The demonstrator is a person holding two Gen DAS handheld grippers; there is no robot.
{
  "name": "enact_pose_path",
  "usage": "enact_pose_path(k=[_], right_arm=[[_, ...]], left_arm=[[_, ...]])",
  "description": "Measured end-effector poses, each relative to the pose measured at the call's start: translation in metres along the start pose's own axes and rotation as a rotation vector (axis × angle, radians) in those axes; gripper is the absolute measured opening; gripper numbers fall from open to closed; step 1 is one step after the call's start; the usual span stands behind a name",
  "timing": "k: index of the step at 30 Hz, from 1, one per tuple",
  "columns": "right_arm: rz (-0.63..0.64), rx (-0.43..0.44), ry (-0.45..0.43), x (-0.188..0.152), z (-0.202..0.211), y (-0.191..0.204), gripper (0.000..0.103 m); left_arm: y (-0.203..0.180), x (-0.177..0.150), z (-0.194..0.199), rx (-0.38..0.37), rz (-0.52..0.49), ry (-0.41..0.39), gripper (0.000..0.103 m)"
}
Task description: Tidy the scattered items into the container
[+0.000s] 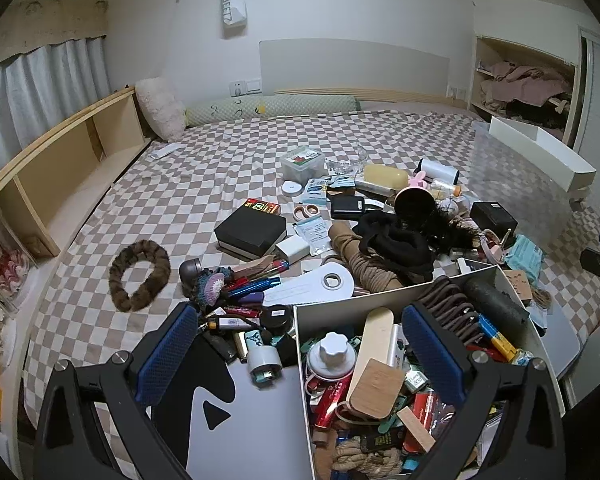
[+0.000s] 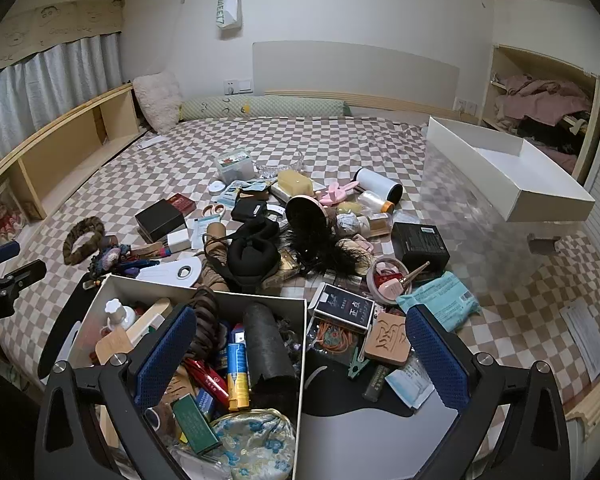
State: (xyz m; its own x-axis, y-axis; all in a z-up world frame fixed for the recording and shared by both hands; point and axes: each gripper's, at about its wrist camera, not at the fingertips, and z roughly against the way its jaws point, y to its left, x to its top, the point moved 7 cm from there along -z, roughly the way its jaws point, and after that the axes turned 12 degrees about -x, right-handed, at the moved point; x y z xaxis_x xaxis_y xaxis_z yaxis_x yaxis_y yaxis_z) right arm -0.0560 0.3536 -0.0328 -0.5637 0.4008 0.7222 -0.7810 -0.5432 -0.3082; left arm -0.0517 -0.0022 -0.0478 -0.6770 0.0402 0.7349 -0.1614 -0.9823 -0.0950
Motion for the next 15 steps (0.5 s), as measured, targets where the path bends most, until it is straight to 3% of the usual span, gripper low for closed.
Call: enact_pose_path(k=[15], right_arm=[[0.013,-0.006,0.001,-0.0001,-0.0007,0.0001,0.103]], left_arm=[[0.0071,-0.0058,-0.0035,-0.005,0.000,0.004,0.103]])
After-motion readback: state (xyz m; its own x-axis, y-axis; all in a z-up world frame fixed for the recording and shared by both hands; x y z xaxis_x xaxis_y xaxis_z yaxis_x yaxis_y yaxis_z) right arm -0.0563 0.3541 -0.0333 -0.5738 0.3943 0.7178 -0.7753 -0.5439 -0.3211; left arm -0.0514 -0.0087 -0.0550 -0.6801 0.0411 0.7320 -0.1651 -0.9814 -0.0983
